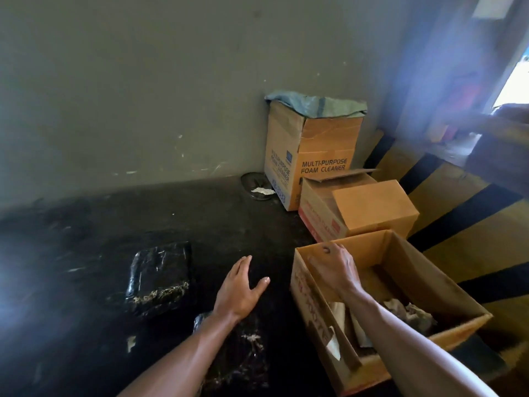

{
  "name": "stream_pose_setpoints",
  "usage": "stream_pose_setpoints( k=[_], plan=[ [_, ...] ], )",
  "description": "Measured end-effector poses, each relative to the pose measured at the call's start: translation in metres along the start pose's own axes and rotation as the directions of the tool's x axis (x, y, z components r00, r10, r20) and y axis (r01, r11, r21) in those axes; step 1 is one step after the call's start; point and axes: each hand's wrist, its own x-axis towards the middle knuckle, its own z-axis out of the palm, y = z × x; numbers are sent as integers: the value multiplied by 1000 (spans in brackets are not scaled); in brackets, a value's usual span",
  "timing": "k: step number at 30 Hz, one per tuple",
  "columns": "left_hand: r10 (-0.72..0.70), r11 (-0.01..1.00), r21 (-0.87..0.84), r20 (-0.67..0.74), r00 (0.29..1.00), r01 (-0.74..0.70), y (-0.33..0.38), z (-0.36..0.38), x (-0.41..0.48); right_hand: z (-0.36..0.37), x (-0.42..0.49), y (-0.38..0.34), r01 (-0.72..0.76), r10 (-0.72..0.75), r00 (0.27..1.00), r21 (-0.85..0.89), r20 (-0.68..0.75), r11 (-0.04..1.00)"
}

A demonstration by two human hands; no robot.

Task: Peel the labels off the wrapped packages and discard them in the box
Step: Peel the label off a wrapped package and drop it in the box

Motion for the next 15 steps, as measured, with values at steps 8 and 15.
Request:
stream_pose_setpoints(
  k=[8,15],
  plan=[
    [-288,958,-44,-153,945,284,-124,-106,-17,113,5,-126,49,-46,984,-15,172,999],
    [-454,888,-174,-173,874,427,-208,-160,-30,214,-9,-191,60,-58,946,5,320,998]
  ],
)
